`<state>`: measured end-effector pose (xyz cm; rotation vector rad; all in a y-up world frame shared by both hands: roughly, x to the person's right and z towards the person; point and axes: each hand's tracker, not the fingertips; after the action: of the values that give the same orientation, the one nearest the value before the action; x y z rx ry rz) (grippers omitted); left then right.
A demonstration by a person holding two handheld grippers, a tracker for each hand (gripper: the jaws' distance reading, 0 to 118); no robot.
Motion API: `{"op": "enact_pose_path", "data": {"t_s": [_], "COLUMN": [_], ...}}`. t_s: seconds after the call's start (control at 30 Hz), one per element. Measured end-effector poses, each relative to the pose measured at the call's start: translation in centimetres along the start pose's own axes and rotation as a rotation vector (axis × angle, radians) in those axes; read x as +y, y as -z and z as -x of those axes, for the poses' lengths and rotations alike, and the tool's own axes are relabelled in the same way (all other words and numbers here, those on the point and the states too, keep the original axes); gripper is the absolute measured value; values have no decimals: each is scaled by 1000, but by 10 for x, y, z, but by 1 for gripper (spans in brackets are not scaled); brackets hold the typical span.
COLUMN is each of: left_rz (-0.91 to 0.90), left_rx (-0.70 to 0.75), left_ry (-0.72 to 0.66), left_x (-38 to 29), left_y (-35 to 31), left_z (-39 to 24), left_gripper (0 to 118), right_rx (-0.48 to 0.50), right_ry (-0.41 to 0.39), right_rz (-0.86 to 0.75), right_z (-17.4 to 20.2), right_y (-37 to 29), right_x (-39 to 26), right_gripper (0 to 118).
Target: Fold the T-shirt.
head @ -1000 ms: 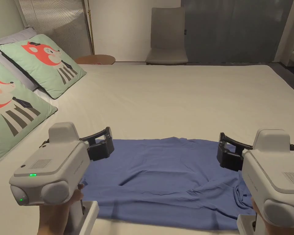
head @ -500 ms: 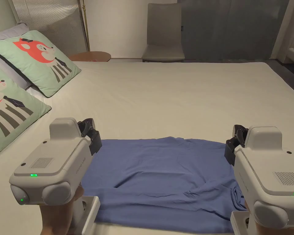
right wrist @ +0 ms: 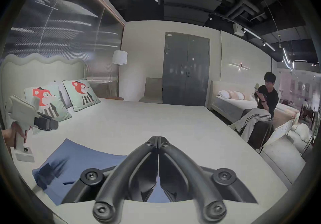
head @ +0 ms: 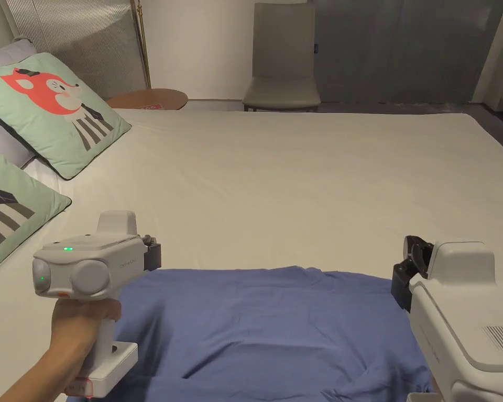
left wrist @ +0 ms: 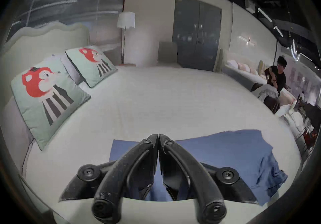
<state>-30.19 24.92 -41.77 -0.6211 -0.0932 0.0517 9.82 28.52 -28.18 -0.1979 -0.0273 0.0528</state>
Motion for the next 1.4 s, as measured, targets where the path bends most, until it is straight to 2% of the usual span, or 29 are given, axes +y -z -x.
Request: {"op": "enact_pose_path", "data": {"t_s": [0.1, 0.13, 0.17, 0.2, 0.23, 0.27, 0.3, 0.33, 0.47, 0.5, 0.53, 0.6, 0.63, 0.67, 0.7, 0.73, 0.87, 0.93, 0.97, 1.0, 1.03, 1.07, 1.1, 1.17, 1.23, 1.3, 1.4], "left_rz": [114, 165, 193, 208, 240, 291, 343, 346, 334, 339, 348, 354, 340, 328, 319, 299, 232, 183, 175, 158, 134, 130, 123, 105, 97, 92, 91], "left_rx": [30, 36, 46, 69, 75, 93, 131, 167, 171, 160, 150, 158, 169, 168, 167, 170, 193, 171, 159, 137, 120, 110, 95, 69, 57, 50, 51], "left_ry": [-15, -25, -37, -61, -63, -70, -74, -80, -101, -108, -106, -80, -55, -43, -40, -41, -29, -44, -49, -55, -59, -58, -62, -73, -76, -75, -69], "left_x": [3, 4, 3, 3, 1, -1, -3, -8, -15, -17, -18, -20, -21, -21, -20, -19, -13, -7, -5, -2, 0, 2, 4, 7, 9, 10, 8], "left_y": [49, 66, 80, 93, 108, 120, 133, 139, 148, 149, 151, 153, 151, 149, 146, 144, 126, 109, 101, 92, 83, 76, 69, 60, 52, 51, 50], "left_z": [18, 25, 31, 39, 47, 53, 59, 64, 73, 73, 71, 67, 63, 60, 56, 54, 52, 54, 55, 55, 55, 56, 56, 57, 58, 59, 59], "left_gripper": [1, 11, 34, 63, 80, 87, 87, 99, 92, 85, 73, 67, 60, 43, 19, 3, 3, 3, 3, 3, 3, 3, 3, 3, 3, 3, 3], "right_rx": [10, 17, 19, 20, 20, 19, 18, 16, 18, 18, 20, 23, 21, 20, 23, 20, 6, 0, 6, 15, 9, -1, -21, -34, -58, -53, -44], "right_ry": [3, 7, 8, 7, 5, 5, 8, 9, 7, 5, 6, 14, 15, 16, 12, 11, 49, 82, 103, 132, 146, 158, 165, 140, 76, 58, 80], "right_rz": [28, 37, 44, 56, 68, 77, 89, 105, 142, 148, 157, 172, 181, 187, 194, 204, 260, 344, 375, 415, 473, 509, 567, 639, 696, 753, 782], "right_z": [-3, -5, -7, -9, -10, -12, -14, -15, -18, -19, -20, -23, -25, -26, -24, -27, -48, -65, -74, -83, -91, -95, -103, -108, -104, -100, -89], "right_y": [22, 30, 38, 45, 51, 57, 63, 68, 76, 78, 81, 83, 84, 85, 82, 83, 102, 127, 140, 154, 171, 183, 193, 215, 230, 239, 242], "right_x": [-3, -6, -12, -15, -18, -21, -25, -29, -33, -36, -40, -46, -47, -49, -44, -44, -41, -43, -47, -50, -55, -60, -66, -77, -87, -95, -101], "right_gripper": [1, 1, 1, 1, 1, 1, 1, 1, 1, 1, 1, 1, 1, 1, 1, 1, 1, 3, 13, 35, 70, 91, 104, 105, 106, 105, 104]}}
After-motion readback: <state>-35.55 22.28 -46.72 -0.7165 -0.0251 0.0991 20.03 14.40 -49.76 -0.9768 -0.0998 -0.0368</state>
